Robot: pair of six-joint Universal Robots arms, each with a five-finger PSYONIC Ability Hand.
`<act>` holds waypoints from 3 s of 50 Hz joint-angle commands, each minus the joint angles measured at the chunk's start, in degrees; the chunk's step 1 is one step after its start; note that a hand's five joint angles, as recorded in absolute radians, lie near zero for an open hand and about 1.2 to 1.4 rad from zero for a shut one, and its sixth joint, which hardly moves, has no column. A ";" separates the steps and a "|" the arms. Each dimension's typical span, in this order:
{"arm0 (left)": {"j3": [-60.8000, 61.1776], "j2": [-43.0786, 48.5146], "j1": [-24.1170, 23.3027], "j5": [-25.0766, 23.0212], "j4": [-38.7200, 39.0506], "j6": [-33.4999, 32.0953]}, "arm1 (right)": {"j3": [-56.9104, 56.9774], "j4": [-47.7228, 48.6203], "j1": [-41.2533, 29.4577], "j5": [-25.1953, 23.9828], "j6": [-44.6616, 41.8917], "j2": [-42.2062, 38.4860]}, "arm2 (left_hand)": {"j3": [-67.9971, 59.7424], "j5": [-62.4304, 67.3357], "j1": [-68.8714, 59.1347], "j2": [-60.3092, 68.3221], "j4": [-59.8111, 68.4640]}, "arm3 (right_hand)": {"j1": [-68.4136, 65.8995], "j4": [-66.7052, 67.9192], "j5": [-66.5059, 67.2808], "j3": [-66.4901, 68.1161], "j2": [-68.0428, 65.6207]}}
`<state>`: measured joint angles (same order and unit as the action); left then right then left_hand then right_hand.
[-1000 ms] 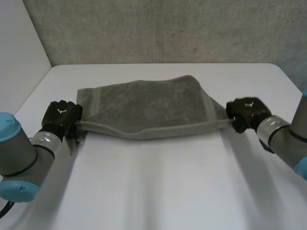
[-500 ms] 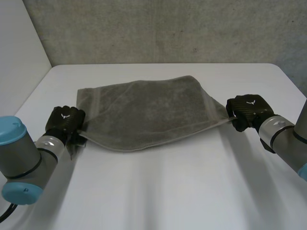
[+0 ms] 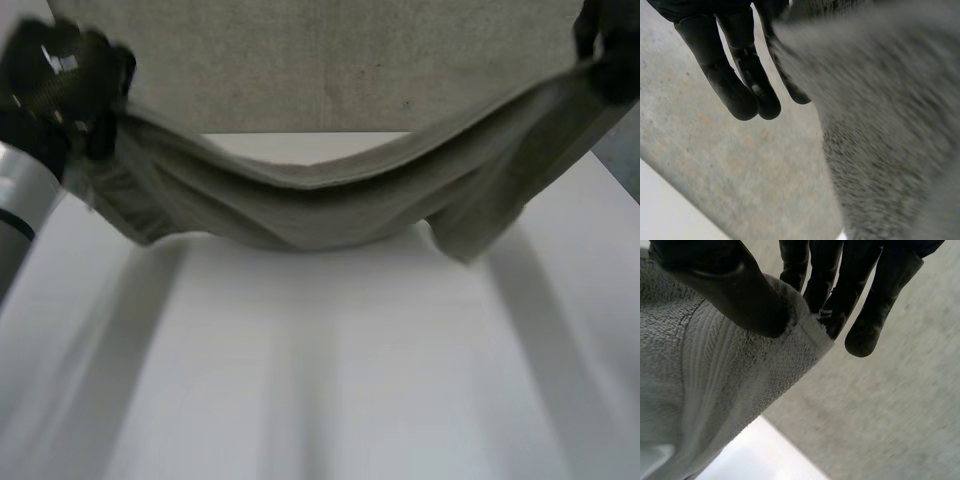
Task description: Fold the towel.
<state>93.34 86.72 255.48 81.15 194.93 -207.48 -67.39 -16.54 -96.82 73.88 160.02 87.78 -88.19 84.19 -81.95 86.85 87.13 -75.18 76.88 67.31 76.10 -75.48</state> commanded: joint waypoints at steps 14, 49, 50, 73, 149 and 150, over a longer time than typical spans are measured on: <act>-42.63 37.73 -0.95 0.85 -38.22 -1.00 | 26.44 -15.89 -6.71 12.96 -25.02 -30.39 | 8.19 -14.19 1.95 -6.85 -7.13 | -4.82 3.12 2.69 3.90 -4.52; -29.27 36.24 2.66 -5.48 -19.59 15.52 | -5.38 23.92 -7.33 7.33 -20.80 -24.06 | 8.19 -14.19 1.95 -6.85 -7.13 | -4.82 3.12 2.69 3.90 -4.52; -23.53 35.54 2.83 -6.00 -16.20 13.87 | -8.69 24.10 -6.63 6.38 -20.80 -24.06 | 8.19 -14.19 1.95 -6.85 -7.13 | -4.82 3.12 2.69 3.90 -4.52; 16.26 2.49 8.81 -10.05 -3.77 1.37 | -30.08 9.95 1.29 0.30 -21.42 4.94 | 8.19 -14.19 1.95 -6.85 -7.13 | -4.82 3.12 2.69 3.90 -4.52; -11.61 29.73 0.72 3.66 -6.23 2.78 | -14.96 17.42 -4.78 7.69 -11.13 -30.39 | 75.12 -81.12 68.88 -73.78 -74.06 | 60.05 -61.75 -62.18 -60.97 60.35; -10.39 29.21 1.07 3.66 -4.93 2.78 | -15.05 18.72 -4.87 7.77 -11.83 -31.09 | 75.12 -81.12 68.88 -73.78 -74.06 | 58.72 -60.42 -60.85 -59.63 59.02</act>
<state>76.22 119.48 255.75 84.84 183.52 -204.70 -79.87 -3.01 -102.17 81.95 150.33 58.25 -15.97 14.86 -17.01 16.46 16.44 -13.89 14.51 3.54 13.97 -13.94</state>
